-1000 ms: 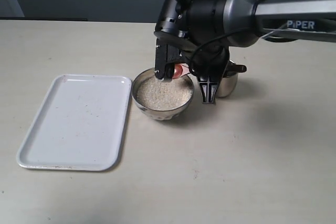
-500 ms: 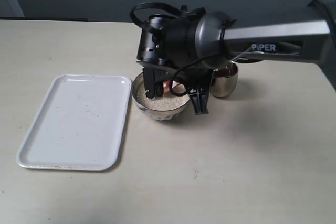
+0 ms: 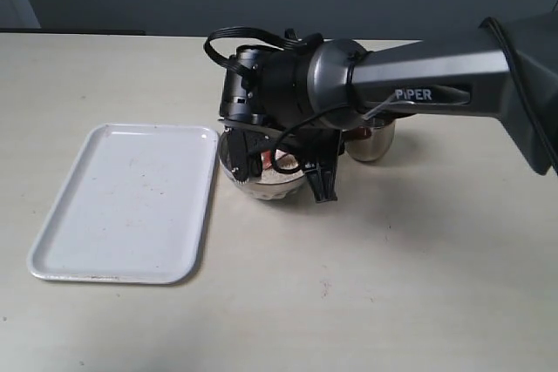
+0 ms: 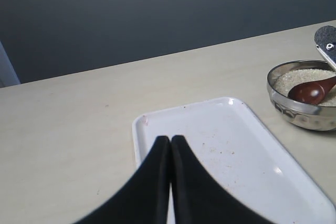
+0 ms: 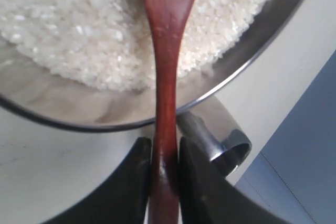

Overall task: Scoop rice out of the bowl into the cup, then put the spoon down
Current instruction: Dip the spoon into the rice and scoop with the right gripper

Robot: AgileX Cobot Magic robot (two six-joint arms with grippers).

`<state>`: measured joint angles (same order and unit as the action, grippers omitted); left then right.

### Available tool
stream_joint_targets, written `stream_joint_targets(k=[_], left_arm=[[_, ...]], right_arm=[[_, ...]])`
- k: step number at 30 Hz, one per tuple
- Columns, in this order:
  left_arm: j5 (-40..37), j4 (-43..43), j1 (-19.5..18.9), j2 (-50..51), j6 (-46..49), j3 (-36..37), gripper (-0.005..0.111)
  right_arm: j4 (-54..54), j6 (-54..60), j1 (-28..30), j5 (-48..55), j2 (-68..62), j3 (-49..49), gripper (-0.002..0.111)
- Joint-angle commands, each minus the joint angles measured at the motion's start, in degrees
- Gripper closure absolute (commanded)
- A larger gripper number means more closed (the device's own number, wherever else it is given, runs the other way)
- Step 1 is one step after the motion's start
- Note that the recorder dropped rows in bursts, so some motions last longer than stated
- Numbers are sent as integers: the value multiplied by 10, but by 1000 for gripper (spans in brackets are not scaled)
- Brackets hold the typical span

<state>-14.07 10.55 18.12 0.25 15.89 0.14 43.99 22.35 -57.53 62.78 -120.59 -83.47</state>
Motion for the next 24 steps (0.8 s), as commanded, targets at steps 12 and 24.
stream_joint_targets(k=[12, 24], left_arm=[[6, 0, 3, -2, -3, -1, 106], [6, 0, 3, -2, -3, -1, 106]], right_arm=[[-44, 31, -2, -4, 2, -3, 109], [-70, 31, 10, 10, 25, -3, 109]])
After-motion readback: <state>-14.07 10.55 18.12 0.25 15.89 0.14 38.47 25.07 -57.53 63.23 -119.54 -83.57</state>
